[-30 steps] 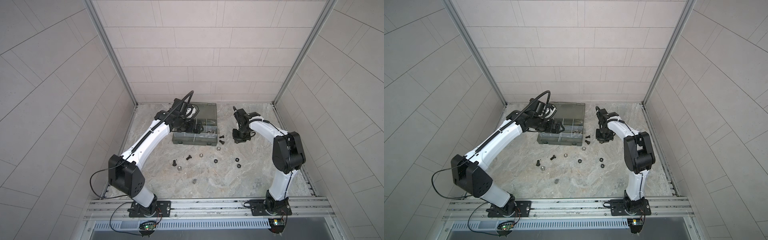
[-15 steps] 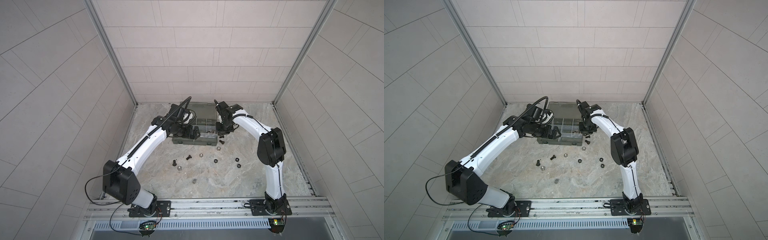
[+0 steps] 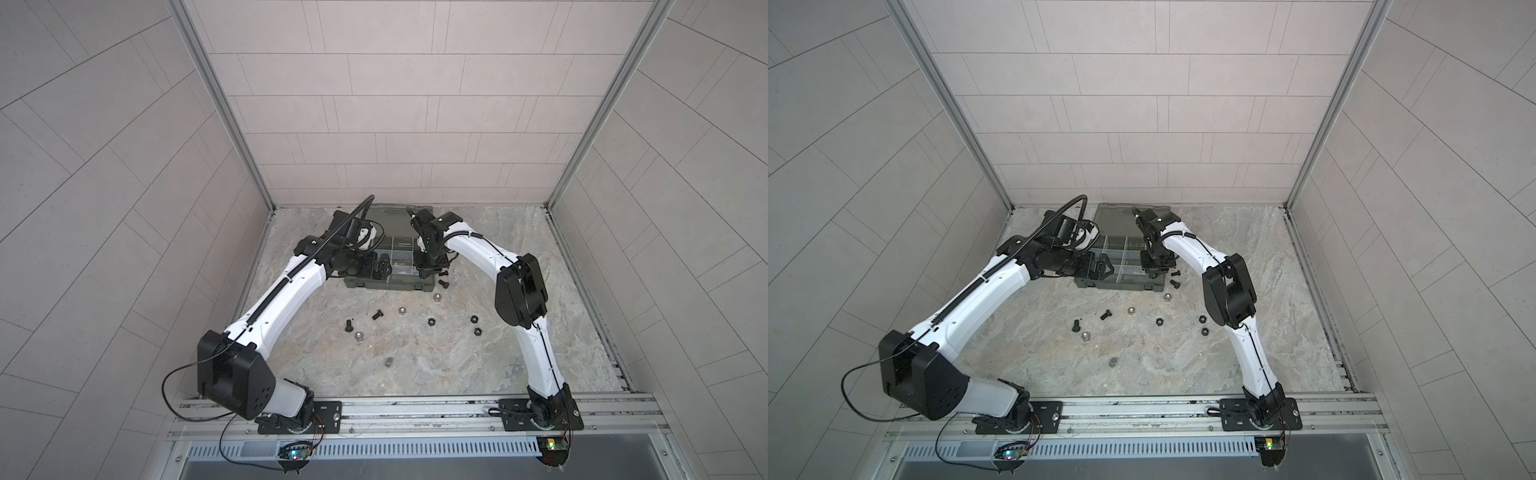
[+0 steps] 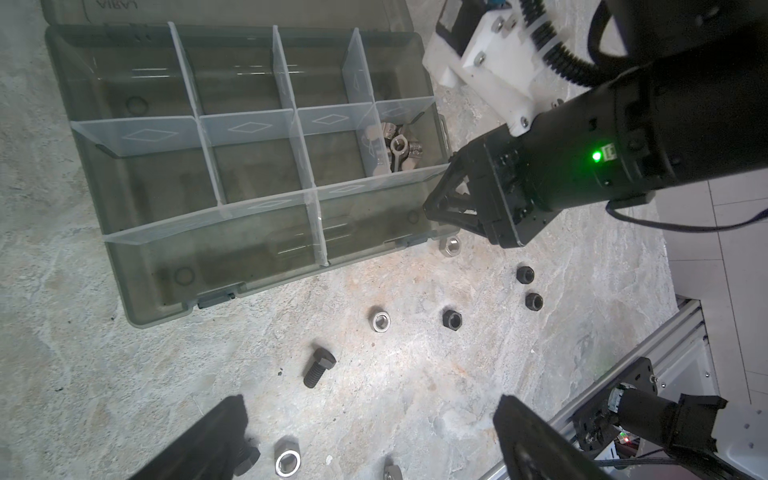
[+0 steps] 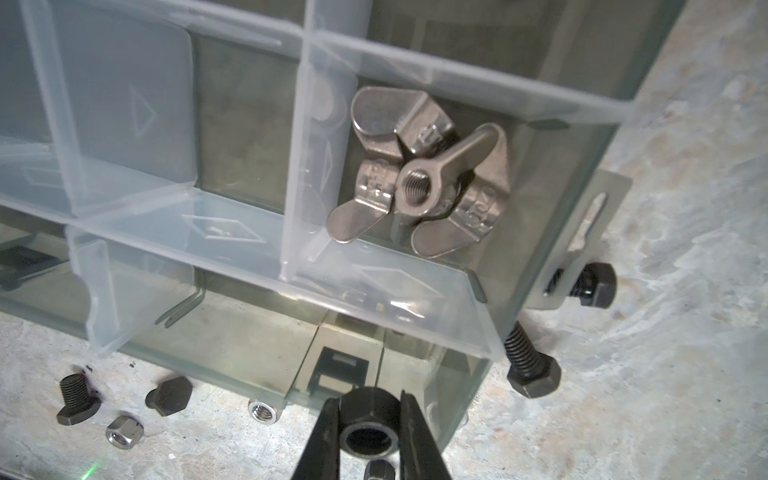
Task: Sort the screws and nuts into containers
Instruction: 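Carry the black hex nut with the right gripper into a box compartment and release, then withdraw the open right gripper back over the scattered black nuts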
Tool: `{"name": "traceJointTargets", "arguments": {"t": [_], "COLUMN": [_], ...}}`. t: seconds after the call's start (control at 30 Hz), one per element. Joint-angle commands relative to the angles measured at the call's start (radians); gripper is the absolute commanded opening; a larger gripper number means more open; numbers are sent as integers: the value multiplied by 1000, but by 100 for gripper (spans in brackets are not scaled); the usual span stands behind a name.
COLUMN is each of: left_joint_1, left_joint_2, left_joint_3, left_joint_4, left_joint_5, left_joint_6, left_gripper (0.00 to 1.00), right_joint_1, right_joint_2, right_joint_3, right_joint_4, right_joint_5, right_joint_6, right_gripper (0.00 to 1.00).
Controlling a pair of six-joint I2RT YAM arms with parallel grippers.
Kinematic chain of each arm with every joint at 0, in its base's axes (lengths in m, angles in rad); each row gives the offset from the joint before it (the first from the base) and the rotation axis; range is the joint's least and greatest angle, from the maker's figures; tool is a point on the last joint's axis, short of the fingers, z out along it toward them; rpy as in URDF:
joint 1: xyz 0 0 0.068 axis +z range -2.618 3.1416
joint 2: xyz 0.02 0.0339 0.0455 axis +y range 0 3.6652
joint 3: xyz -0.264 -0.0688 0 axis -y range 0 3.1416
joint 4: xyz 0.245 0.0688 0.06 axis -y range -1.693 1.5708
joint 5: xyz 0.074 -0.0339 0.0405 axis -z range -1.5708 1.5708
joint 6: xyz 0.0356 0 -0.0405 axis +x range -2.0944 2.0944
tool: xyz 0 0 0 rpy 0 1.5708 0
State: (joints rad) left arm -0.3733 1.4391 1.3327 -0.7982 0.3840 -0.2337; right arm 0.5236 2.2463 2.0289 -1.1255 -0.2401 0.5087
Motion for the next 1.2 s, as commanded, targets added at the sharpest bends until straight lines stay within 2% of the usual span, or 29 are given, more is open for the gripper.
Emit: {"name": "traceJointTargets", "arguments": {"t": [0.0, 0.13, 0.17, 0.27, 0.3, 0.43, 0.53, 0.77, 0.93, 1.17], "left_joint_1": [20, 37, 39, 42, 43, 43, 43, 40, 30, -3], "left_joint_2": [-32, -29, -29, -27, -25, -14, -10, -4, 6, 3], "left_joint_3": [-12, -9, -10, -10, -10, -5, -5, -25, -24, -17], "left_joint_4": [-3, -3, 0, 1, 1, 5, 25, 82, 90, 91], "left_joint_5": [-4, 7, 8, -8, -14, -13, 19, 81, 102, 101], "left_joint_6": [15, 13, 13, 11, 11, 15, -1, -49, -66, -78], "left_gripper": [100, 100, 100, 100, 100, 100, 100, 100, 100, 100], "right_joint_1": [-2, -3, -5, -4, -6, -21, -32, -63, -71, -86], "right_joint_2": [31, 53, 56, 47, 39, -10, -82, -292, -404, -467], "right_joint_3": [30, 50, 56, 83, 97, 103, 36, -307, -539, -726], "right_joint_4": [-32, -39, -45, -66, -81, -133, -149, -67, 6, 103], "right_joint_5": [13, 8, 4, 16, 31, 63, 102, 133, 140, 129], "right_joint_6": [1, -8, -13, -41, -49, -75, -89, -87, -66, -37], "right_gripper": [20, 22, 26, 50, 52, 52, 52, 45, 45, 45]}}
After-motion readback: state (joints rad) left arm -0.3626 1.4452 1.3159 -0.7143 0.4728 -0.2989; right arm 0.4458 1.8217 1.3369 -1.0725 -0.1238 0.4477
